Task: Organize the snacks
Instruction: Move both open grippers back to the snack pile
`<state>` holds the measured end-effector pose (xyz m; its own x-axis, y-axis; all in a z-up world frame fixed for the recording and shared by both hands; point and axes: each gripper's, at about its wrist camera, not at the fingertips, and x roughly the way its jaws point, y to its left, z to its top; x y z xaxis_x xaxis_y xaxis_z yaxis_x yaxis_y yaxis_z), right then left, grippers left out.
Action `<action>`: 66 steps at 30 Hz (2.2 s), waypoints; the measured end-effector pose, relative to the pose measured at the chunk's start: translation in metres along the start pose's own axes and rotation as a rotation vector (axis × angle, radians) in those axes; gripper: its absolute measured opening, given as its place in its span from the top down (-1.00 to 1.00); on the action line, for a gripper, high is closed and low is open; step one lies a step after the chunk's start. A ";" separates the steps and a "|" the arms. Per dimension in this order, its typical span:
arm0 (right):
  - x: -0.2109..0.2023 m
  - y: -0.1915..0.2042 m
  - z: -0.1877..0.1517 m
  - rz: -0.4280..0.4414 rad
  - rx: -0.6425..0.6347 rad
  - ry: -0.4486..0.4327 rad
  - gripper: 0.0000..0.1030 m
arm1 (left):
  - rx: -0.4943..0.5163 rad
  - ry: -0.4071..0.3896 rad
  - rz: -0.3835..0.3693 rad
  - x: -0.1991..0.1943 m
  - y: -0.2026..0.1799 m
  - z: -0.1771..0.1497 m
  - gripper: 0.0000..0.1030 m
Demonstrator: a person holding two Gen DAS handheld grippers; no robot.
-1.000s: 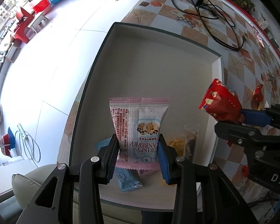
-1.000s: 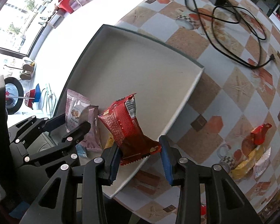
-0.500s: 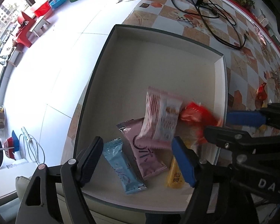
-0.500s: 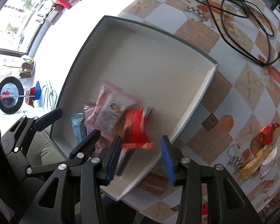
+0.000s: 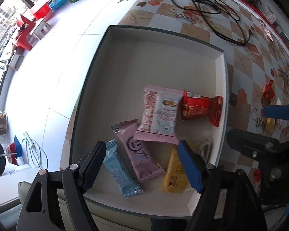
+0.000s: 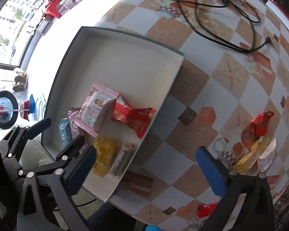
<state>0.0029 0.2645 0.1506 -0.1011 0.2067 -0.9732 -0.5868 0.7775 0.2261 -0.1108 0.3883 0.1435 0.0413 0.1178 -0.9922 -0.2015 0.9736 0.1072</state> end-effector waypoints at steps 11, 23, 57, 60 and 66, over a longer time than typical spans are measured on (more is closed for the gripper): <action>0.002 -0.061 -0.034 -0.015 0.118 0.023 -1.00 | 0.093 0.011 -0.002 -0.007 -0.032 -0.011 -0.55; 0.011 -0.168 -0.108 -0.082 0.409 0.083 -1.00 | 0.230 0.041 -0.016 -0.009 -0.094 -0.033 -0.55; 0.053 -0.248 -0.225 -0.125 0.590 0.134 -1.00 | 0.384 0.105 0.011 -0.002 -0.290 -0.026 -0.55; 0.055 -0.249 -0.227 -0.112 0.571 0.140 -1.00 | 0.398 0.110 0.010 0.009 -0.314 -0.012 -0.55; 0.050 -0.267 -0.222 -0.113 0.564 0.133 -1.00 | 0.388 0.126 0.010 0.034 -0.354 0.016 -0.55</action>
<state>-0.0234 -0.0647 0.0317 -0.1838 0.0562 -0.9814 -0.0860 0.9936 0.0731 -0.0225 0.0510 0.0730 -0.0835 0.1260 -0.9885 0.1843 0.9768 0.1089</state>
